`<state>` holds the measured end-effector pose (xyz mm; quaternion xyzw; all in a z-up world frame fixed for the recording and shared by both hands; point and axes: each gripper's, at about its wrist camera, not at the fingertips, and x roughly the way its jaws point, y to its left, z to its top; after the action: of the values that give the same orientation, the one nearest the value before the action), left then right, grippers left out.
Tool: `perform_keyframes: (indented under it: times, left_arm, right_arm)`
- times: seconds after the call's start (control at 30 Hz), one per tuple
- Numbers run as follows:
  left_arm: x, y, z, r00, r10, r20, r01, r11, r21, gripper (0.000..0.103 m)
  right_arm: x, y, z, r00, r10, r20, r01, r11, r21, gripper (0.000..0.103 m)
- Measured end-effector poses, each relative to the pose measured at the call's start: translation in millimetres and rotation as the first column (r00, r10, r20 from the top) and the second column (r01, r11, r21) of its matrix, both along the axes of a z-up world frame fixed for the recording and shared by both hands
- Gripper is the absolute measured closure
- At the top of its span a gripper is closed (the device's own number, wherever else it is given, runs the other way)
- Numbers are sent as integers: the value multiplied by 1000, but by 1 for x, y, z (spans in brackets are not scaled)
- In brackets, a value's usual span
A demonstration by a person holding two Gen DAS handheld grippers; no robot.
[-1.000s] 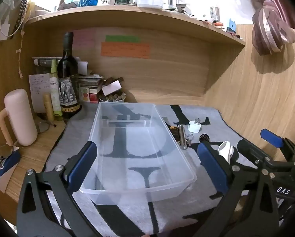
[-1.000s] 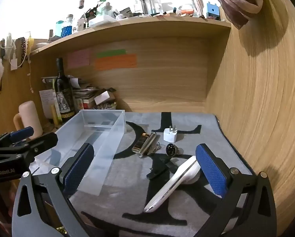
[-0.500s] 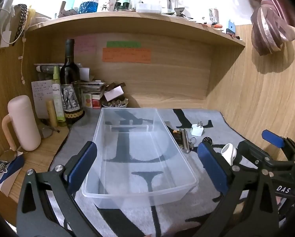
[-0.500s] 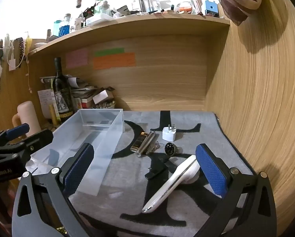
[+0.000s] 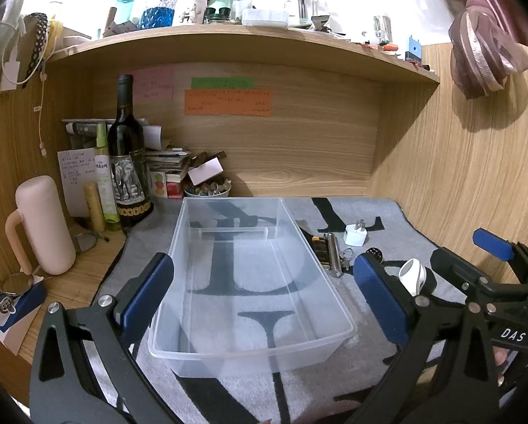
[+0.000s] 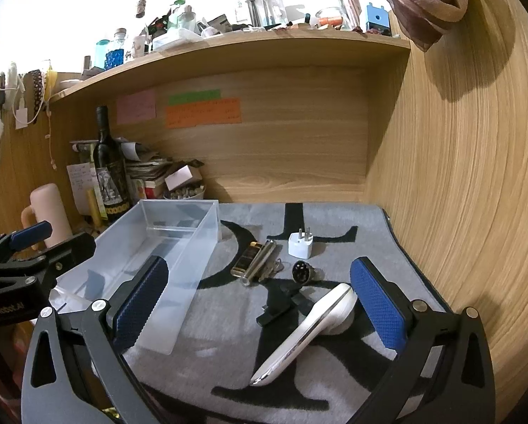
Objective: Organize rigid objects
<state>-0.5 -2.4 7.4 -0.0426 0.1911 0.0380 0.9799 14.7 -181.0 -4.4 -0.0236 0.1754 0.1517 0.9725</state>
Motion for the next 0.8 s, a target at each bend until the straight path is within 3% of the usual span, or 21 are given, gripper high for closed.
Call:
perform_keyframes:
  times: [0.8]
  left_arm:
    - [1, -2, 0, 1000, 2, 3, -2, 1000, 7, 0]
  right_arm:
    - [-1, 1, 2, 1000, -1, 3, 1, 1000, 0, 0]
